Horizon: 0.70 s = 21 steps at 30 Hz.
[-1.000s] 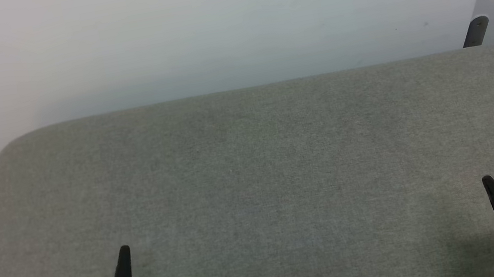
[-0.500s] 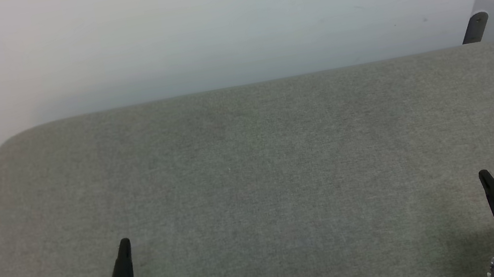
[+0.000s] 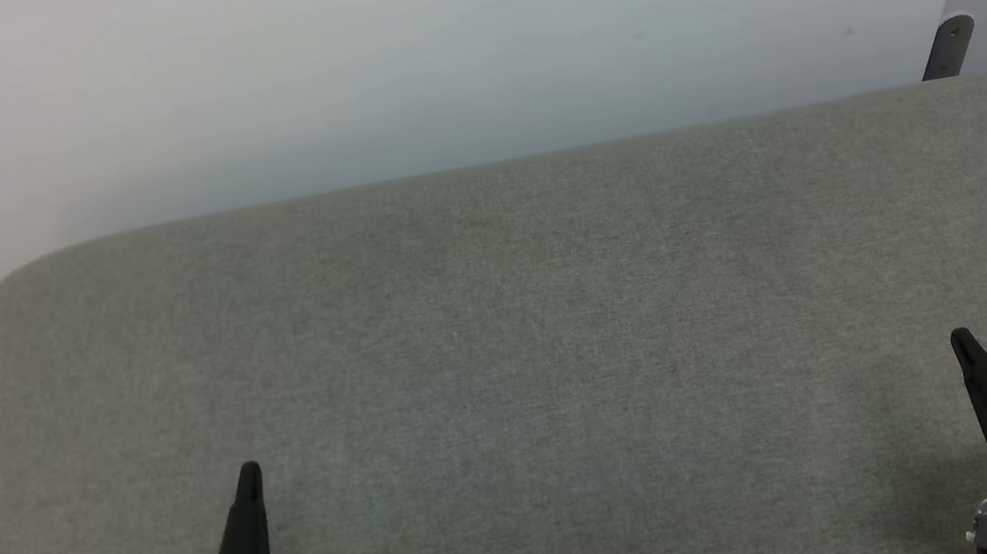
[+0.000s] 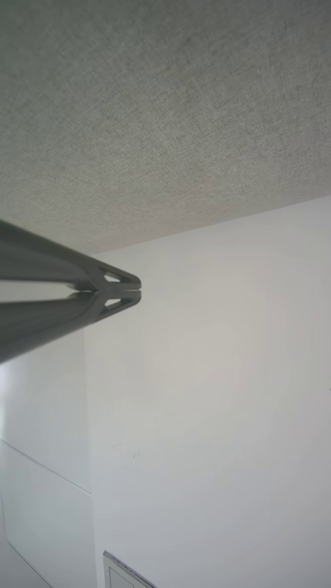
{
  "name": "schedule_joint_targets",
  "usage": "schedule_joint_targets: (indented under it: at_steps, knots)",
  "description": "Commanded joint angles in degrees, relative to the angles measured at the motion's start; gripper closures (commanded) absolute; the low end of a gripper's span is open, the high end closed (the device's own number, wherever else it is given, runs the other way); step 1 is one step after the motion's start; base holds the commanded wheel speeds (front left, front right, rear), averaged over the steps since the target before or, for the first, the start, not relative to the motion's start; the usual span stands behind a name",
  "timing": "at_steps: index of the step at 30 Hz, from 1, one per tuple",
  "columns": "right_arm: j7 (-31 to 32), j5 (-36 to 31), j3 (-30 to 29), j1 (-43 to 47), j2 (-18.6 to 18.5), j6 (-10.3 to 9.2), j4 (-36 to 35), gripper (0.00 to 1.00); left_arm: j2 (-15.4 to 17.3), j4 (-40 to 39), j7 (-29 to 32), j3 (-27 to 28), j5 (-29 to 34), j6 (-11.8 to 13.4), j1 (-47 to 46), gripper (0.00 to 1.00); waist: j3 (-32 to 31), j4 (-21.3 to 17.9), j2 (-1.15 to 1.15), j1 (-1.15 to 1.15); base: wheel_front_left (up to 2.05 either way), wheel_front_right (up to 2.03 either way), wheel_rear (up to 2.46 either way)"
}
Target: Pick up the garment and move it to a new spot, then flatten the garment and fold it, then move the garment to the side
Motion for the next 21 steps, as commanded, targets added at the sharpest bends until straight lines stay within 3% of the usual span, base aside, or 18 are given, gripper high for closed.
schedule_joint_targets:
  at_steps: [1,21]
  knots:
    - [0.32,1.16,-0.16,-0.77,0.24,0.02,0.12,1.00,-0.12,0.01,0.33,0.25,-1.07,-0.30,-0.68,1.00,0.08,-0.02,0.00,0.00,0.00,0.00,0.00]
    - [0.80,3.39,-0.23,-1.09,0.52,0.02,0.41,1.00,-0.27,0.08,1.12,0.37,-3.65,-0.32,-1.11,1.00,0.42,-0.12,0.00,0.00,0.00,0.00,0.00]
